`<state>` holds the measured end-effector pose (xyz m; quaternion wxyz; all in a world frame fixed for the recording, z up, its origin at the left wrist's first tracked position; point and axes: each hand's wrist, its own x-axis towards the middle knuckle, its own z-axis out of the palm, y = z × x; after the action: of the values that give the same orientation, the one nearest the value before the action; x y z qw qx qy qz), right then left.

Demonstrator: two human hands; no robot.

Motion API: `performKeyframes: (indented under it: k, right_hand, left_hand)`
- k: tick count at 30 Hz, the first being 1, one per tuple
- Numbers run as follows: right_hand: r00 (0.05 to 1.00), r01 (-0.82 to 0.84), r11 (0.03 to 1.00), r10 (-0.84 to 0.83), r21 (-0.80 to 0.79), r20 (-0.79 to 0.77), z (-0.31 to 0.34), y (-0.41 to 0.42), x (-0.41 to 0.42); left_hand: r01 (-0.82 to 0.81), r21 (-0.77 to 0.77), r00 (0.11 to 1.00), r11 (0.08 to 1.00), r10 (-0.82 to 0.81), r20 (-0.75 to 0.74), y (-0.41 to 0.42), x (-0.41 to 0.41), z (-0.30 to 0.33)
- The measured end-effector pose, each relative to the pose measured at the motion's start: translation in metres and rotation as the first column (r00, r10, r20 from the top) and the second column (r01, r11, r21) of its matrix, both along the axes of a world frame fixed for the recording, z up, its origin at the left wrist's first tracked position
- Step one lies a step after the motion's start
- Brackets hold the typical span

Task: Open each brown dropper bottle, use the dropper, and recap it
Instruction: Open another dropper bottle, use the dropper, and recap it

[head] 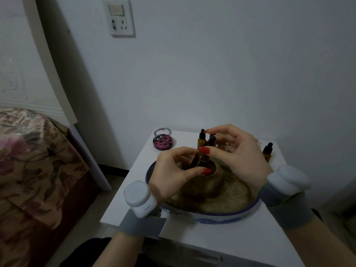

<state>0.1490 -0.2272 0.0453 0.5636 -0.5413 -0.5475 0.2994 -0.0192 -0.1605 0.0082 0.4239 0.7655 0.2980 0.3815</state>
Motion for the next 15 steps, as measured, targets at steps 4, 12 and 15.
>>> performKeyframes:
  k: [4,12,15]
  right_hand:
    - [0.999,-0.023,1.000,0.024,0.021,-0.028,-0.0013,0.0006,0.0021]
    - [0.985,-0.163,0.983,0.167,0.085,-0.044,0.0011,-0.0005,0.0035]
    - [0.981,-0.183,0.979,0.188,0.089,-0.052,0.0013,-0.0011,0.0033]
  left_hand:
    - [0.008,0.003,1.000,1.000,-0.008,0.009,0.0005,0.0002,0.0004]
    - [0.025,-0.034,0.999,0.999,-0.025,0.023,-0.0011,-0.0001,0.0049]
    - [0.027,-0.030,1.000,0.999,-0.027,0.011,-0.0021,-0.0005,0.0053]
